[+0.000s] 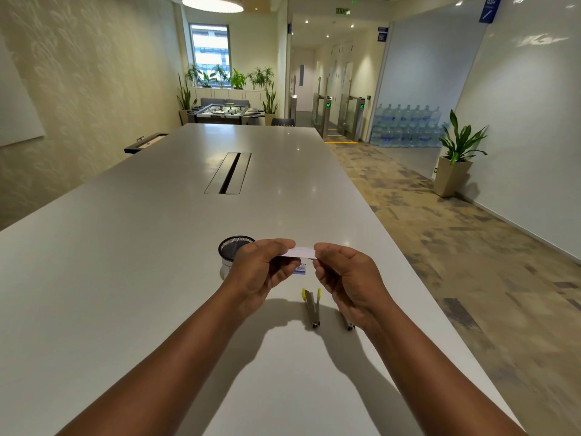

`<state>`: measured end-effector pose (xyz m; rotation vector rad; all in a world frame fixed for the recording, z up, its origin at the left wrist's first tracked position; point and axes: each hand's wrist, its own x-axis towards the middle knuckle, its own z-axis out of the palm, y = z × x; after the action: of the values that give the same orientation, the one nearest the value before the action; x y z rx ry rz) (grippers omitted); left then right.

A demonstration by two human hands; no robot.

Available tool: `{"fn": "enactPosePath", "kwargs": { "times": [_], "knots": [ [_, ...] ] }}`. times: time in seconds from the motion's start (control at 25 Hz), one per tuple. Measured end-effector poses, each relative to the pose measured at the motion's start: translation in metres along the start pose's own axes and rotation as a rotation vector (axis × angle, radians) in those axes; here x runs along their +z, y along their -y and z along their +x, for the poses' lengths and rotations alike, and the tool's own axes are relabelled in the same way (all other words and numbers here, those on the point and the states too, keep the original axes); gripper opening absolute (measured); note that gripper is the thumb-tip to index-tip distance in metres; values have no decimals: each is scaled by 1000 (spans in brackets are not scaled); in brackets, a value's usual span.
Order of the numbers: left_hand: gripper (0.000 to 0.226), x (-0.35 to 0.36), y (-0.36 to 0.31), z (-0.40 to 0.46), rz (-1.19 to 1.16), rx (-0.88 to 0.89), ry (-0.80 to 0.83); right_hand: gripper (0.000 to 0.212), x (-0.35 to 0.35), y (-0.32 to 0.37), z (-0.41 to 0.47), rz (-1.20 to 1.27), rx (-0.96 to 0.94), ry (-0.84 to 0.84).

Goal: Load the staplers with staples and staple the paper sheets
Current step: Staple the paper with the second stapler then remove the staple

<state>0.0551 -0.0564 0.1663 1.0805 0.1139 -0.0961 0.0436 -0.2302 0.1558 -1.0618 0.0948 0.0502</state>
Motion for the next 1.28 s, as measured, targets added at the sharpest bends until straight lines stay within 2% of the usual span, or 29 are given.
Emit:
{"fn": "enactPosePath", "kwargs": {
  "times": [0.36, 0.8, 1.16, 1.28],
  "knots": [
    [17, 2, -8, -6, -72, -114, 69, 6, 4, 10, -3, -30, -36, 30],
    [11, 4, -14, -10, -69, -159, 15, 6, 4, 10, -6, 38, 71, -17],
    [20, 7, -16, -15, -46, -111, 34, 8, 5, 11, -12, 85, 119, -38],
    [17, 6, -16, -15, 17, -68, 41, 10, 4, 11, -13, 71, 117, -36]
  ]
}}
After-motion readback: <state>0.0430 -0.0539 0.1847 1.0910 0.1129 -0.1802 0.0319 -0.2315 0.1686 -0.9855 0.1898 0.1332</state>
